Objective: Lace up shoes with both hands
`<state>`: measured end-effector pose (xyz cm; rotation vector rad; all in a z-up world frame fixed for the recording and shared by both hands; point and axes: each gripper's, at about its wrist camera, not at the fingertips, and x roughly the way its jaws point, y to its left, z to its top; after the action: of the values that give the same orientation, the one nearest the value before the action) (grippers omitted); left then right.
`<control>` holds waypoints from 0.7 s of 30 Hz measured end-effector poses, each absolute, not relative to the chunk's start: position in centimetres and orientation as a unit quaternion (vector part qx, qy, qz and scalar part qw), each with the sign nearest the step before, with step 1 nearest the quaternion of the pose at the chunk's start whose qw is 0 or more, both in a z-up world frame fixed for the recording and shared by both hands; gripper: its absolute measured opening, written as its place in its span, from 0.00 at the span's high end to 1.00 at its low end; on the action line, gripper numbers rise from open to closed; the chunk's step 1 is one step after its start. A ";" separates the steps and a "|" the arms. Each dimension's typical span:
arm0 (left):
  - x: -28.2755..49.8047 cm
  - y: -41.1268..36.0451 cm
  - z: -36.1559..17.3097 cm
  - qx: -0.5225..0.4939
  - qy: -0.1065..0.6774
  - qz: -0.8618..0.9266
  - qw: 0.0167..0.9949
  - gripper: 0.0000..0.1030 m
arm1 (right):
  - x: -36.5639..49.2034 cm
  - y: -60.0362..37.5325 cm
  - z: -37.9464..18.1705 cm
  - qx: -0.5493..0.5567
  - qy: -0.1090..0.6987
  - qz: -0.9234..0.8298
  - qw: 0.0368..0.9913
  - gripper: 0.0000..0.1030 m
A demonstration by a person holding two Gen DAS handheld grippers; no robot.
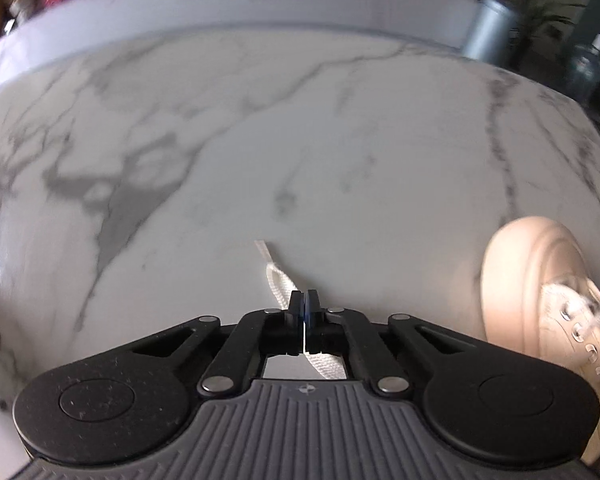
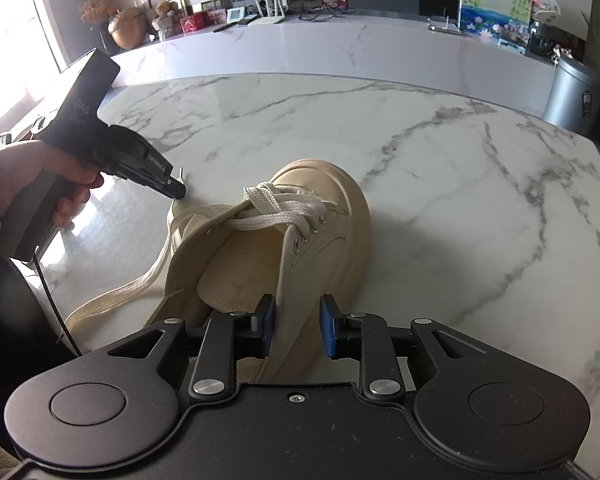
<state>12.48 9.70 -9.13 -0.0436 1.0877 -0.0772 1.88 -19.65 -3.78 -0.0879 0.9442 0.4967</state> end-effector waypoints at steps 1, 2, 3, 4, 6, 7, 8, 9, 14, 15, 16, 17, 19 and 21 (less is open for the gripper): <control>12.2 9.6 -8.8 -0.015 0.509 -0.043 0.859 1.00 | 1.8 -19.7 -3.7 -0.042 0.448 0.236 0.861 0.78; 11.9 9.5 -8.4 -0.008 0.501 -0.050 0.864 1.00 | 1.8 -19.7 -3.5 -0.041 0.446 0.236 0.862 0.78; 11.4 9.3 -7.8 0.001 0.491 -0.060 0.869 1.00 | 1.7 -19.7 -3.4 -0.041 0.444 0.235 0.864 0.77; 11.1 9.2 -7.4 0.007 0.484 -0.066 0.872 1.00 | 1.6 -19.7 -3.3 -0.041 0.441 0.234 0.865 0.77; 10.3 8.9 -6.3 0.025 0.466 -0.085 0.880 1.00 | 1.5 -19.7 -3.0 -0.042 0.437 0.234 0.867 0.77; 9.8 8.8 -5.8 0.036 0.456 -0.095 0.884 1.00 | 1.5 -19.7 -2.9 -0.043 0.435 0.234 0.868 0.77; 9.3 8.6 -5.2 0.049 0.448 -0.102 0.887 1.00 | 1.4 -19.7 -2.8 -0.044 0.434 0.233 0.869 0.77; 8.9 8.4 -4.7 0.063 0.439 -0.109 0.890 1.00 | 1.4 -19.7 -2.7 -0.044 0.433 0.233 0.870 0.77; 6.5 8.0 -1.5 0.083 0.395 -0.146 0.903 1.00 | 1.4 -19.7 -2.5 -0.045 0.430 0.231 0.872 0.77; 5.9 7.9 -0.6 0.083 0.383 -0.161 0.906 1.00 | 1.3 -19.7 -2.2 -0.043 0.425 0.232 0.874 0.77; 5.4 7.8 0.0 0.087 0.375 -0.173 0.907 1.00 | 1.2 -19.7 -2.0 -0.038 0.420 0.234 0.876 0.77; 4.9 7.5 0.5 0.094 0.368 -0.186 0.906 1.00 | 1.2 -19.7 -1.7 -0.028 0.415 0.240 0.877 0.78; 4.0 6.8 1.5 0.109 0.358 -0.213 0.902 1.00 | 1.2 -19.9 -1.0 -0.006 0.406 0.254 0.878 0.78; 2.8 5.6 2.3 0.132 0.353 -0.250 0.892 1.00 | 1.3 -20.1 -0.4 0.018 0.401 0.264 0.877 0.78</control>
<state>2.77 5.55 2.33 0.2749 0.7327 -0.5184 1.32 -20.10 -0.44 0.0375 0.8364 0.5510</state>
